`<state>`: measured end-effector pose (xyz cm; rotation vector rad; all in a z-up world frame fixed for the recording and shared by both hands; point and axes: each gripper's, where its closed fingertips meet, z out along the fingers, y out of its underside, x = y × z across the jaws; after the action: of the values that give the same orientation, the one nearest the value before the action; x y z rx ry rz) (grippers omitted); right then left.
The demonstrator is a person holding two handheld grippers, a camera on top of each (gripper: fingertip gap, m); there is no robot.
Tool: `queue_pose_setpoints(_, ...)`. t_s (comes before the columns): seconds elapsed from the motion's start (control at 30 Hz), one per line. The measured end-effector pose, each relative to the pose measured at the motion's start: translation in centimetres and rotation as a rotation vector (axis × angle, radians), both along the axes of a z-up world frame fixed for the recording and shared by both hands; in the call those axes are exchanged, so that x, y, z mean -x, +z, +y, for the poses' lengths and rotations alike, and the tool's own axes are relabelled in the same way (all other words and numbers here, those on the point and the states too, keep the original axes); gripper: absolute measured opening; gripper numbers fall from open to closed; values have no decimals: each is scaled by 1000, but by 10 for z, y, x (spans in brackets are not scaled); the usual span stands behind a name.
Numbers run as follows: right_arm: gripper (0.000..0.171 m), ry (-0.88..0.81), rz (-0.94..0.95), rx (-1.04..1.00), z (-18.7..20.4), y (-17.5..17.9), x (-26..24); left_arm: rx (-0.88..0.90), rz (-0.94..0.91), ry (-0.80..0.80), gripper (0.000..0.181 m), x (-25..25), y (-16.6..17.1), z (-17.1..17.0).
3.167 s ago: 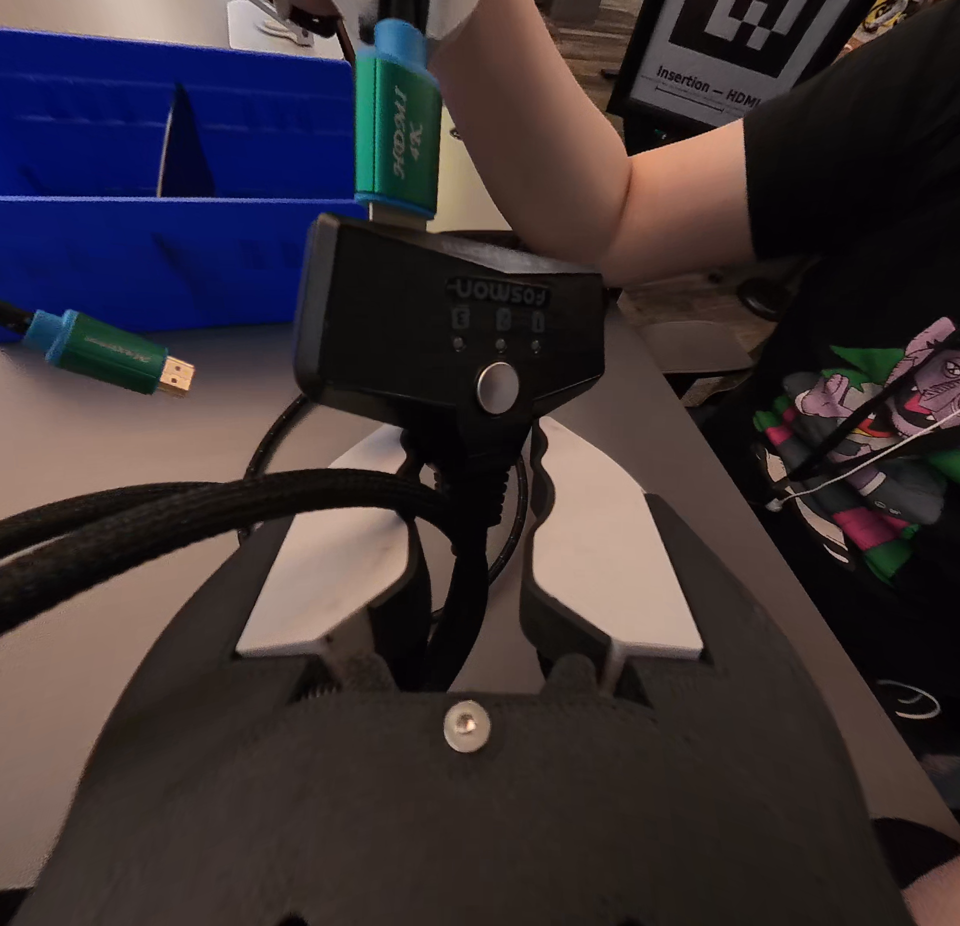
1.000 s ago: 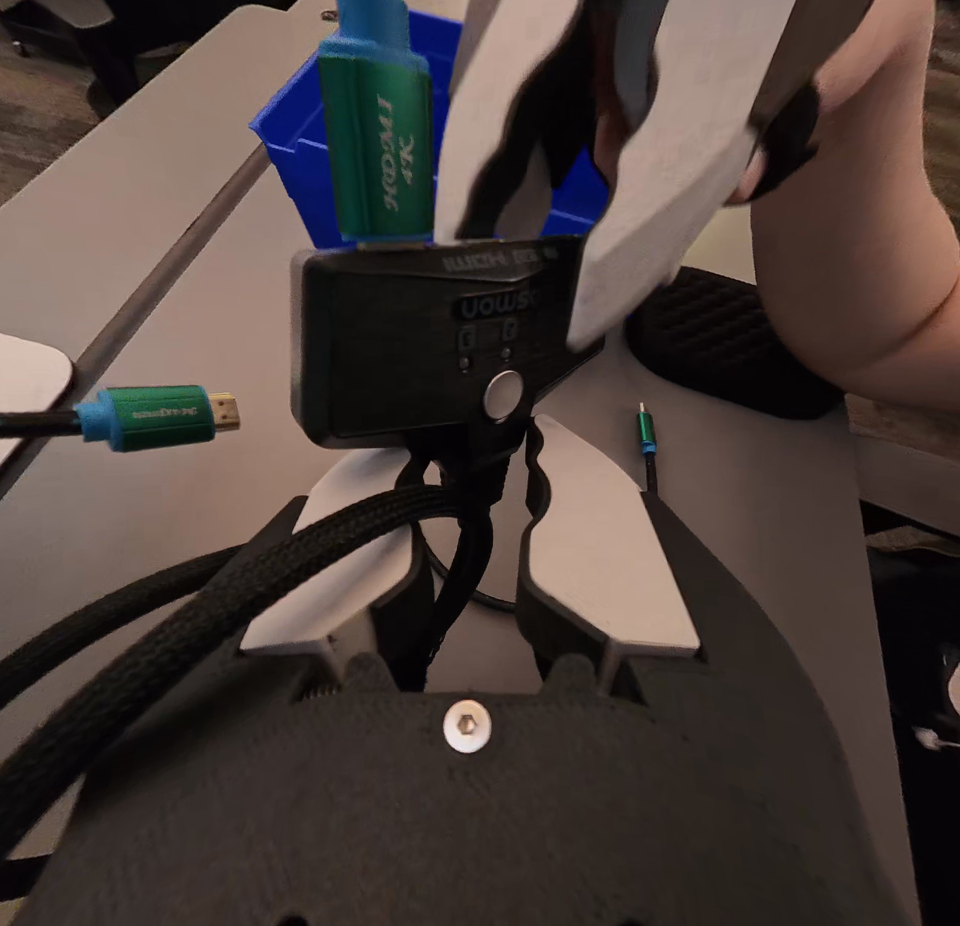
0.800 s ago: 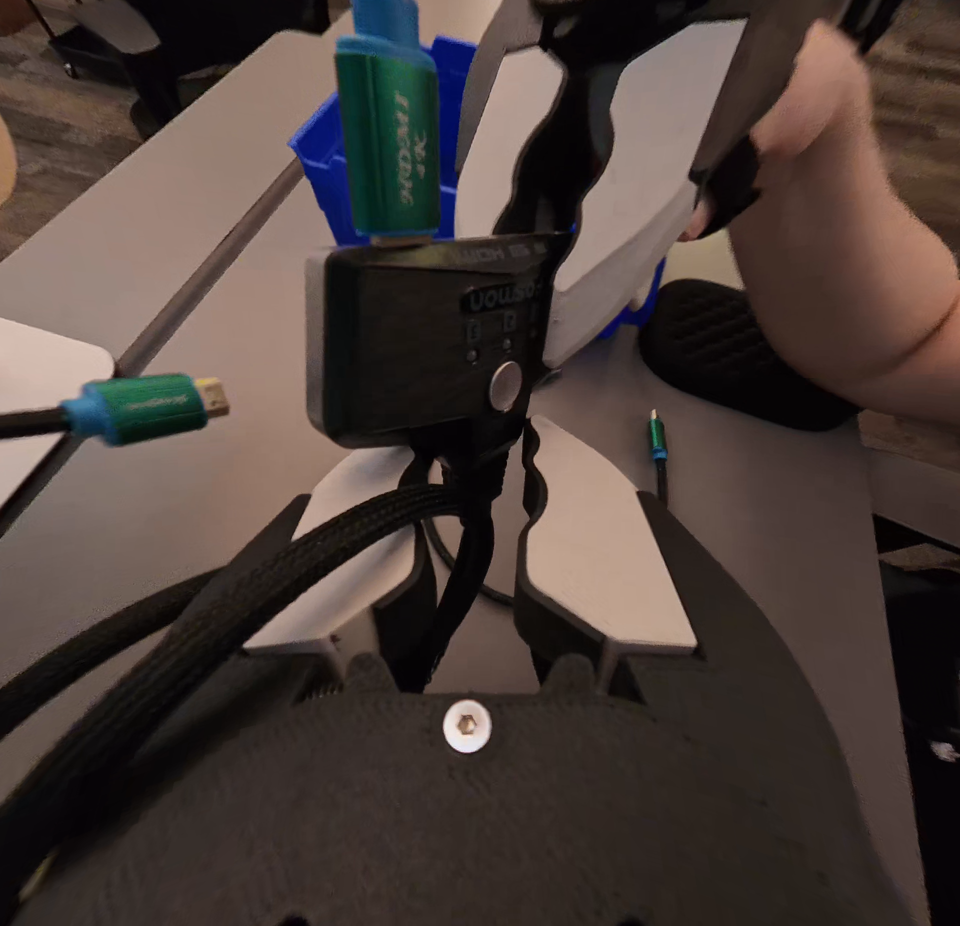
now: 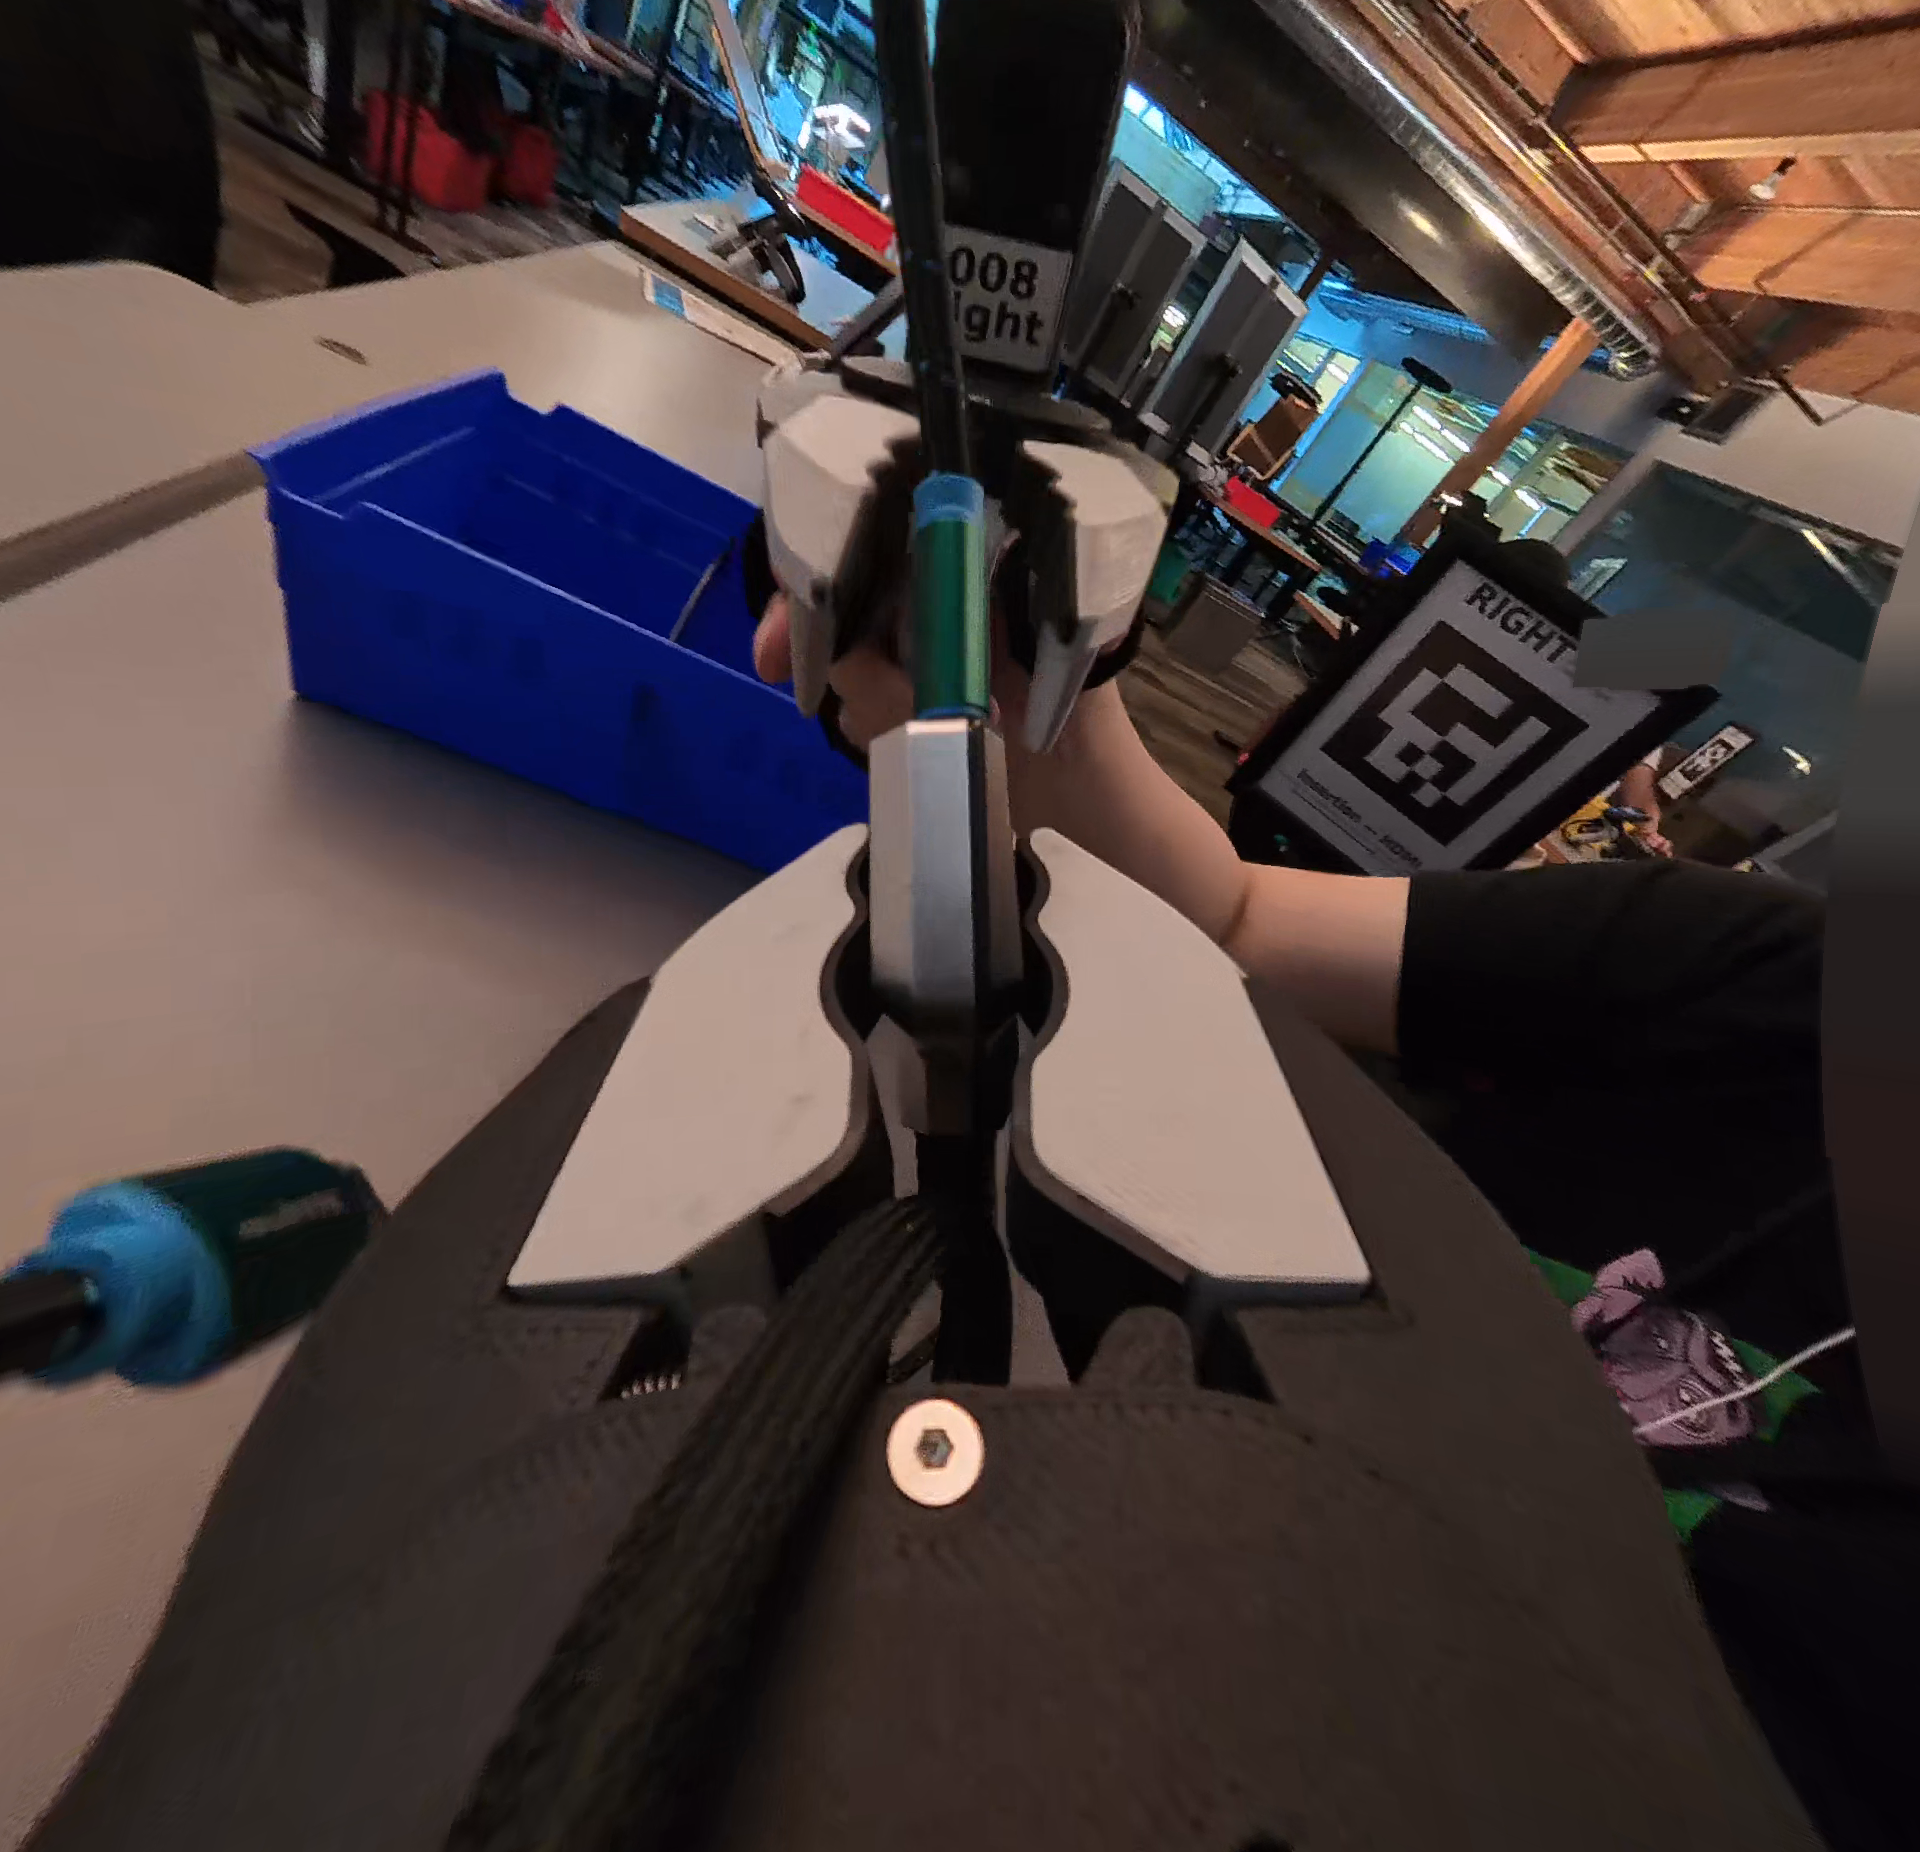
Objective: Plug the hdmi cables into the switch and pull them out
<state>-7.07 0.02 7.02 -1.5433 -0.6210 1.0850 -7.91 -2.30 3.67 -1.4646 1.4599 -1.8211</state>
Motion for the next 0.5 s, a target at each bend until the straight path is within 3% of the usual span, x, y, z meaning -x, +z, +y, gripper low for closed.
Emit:
queue_pose_setpoints(0.1, 37, 9, 31, 60, 0, 1, 6, -7, 38, -30, 21, -4, -3, -10)
queue_pose_setpoints(0.2, 12, 45, 45, 112, -3, -2, 8, -23, 64, -31, 21, -6, -7, -13)
queue_pose_setpoints(0.5, 13, 90, 57, 130, -6, -7, 13, -73, 122, -26, 21, 0, -11, -13)
